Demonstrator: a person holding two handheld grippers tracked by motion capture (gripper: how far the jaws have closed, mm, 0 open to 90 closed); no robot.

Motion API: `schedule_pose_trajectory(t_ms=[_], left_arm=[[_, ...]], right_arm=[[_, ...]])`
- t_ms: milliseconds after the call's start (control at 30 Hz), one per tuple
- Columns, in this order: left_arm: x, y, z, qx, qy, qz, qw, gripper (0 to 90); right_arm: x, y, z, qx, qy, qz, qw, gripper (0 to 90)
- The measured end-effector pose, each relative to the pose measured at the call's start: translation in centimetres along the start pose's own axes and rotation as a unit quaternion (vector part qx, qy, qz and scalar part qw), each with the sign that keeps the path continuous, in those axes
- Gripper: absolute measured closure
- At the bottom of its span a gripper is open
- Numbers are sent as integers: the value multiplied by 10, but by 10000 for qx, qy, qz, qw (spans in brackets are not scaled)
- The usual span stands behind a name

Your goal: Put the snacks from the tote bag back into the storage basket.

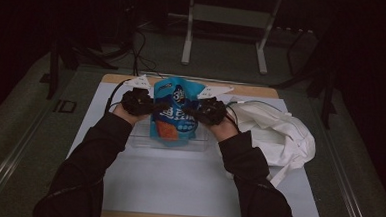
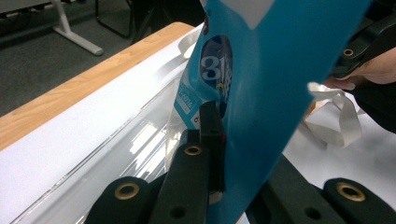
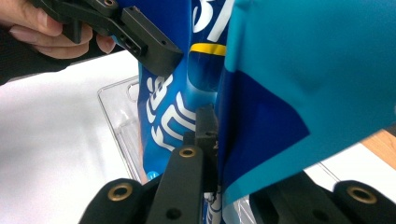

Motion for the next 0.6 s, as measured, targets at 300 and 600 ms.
schedule_pose_trajectory(t_ms=[300, 600], left_arm=[[13, 1, 0, 79, 89, -138, 9998, 896], [17, 4, 3, -23, 262, -181, 9995, 873]], right_arm=[[10, -2, -4, -87, -14, 16, 10000, 853], [12, -4, -2, -77, 86, 98, 9999, 786]])
Point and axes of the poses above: each handheld gripper's, and its own axes: z roughly backward along the jaws, x roughly out of its underside, y roughly to its right, the point moved 4 cm from there along -z, roughly forward along the jaws, and after that the axes turned 11 degrees about -x, right-handed, at the moved point
